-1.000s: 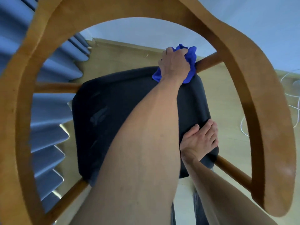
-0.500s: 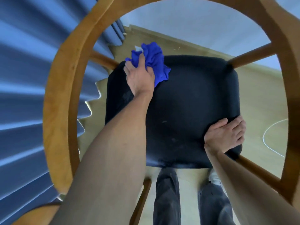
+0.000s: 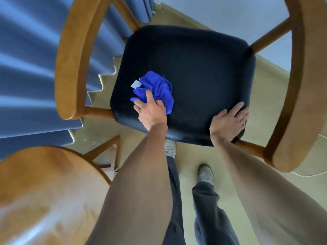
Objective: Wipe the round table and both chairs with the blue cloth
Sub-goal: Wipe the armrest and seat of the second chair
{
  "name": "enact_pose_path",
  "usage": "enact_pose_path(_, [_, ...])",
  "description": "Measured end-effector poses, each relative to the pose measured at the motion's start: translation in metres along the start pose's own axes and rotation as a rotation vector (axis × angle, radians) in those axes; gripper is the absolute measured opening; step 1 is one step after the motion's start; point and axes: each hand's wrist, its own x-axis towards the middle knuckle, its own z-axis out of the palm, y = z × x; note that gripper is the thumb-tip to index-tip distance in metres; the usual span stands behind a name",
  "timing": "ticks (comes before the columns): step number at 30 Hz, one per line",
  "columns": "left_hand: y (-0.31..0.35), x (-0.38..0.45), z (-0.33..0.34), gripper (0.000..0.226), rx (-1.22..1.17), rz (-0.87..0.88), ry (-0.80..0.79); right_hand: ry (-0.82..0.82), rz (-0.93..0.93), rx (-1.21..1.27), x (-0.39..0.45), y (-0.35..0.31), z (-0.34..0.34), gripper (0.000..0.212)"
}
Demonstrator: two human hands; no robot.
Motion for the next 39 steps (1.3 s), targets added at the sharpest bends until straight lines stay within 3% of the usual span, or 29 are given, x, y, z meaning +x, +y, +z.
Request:
enact_pose_path(6, [-0.012,-0.086,0.02,0.048,-0.088,-0.022,-0.036,-0.081,-0.289,0.021,-0.044,0.058,-0.005,0.057])
enact_pose_path(16, [-0.051,-0.182,0.05,0.049,-0.268,0.072,-0.191,-0.017,-0.444,0.146,-0.097,0.117,0.009,0.044])
enact_pose_path(20, [-0.076,-0.21,0.045,0.049,-0.296,-0.019,-0.264,-0.127,-0.369,0.184,-0.118,0.116,-0.006,0.045])
enact_pose_path(26, [-0.054,-0.174,0.004,0.04,-0.361,-0.112,-0.112,-0.281,-0.334,0.167,-0.121,0.083,-0.024,0.038])
enact_pose_path(30, [-0.041,-0.14,-0.02,0.036,-0.449,-0.105,-0.164,-0.527,-0.263,0.452,-0.129,0.047,-0.028,0.042])
enact_pose_path(33, [-0.047,-0.127,-0.022,0.027,-0.559,-0.128,-0.252,-0.692,0.017,0.698,-0.127,0.023,-0.025,0.054])
enact_pose_path(36, [-0.053,-0.123,-0.027,0.035,-0.694,-0.202,-0.261,-0.679,0.193,0.808,-0.124,0.013,-0.021,0.042])
enact_pose_path(39, [-0.055,-0.115,-0.036,0.043,-0.641,-0.211,-0.218,-0.613,0.186,0.731,-0.12,0.008,-0.019,0.032])
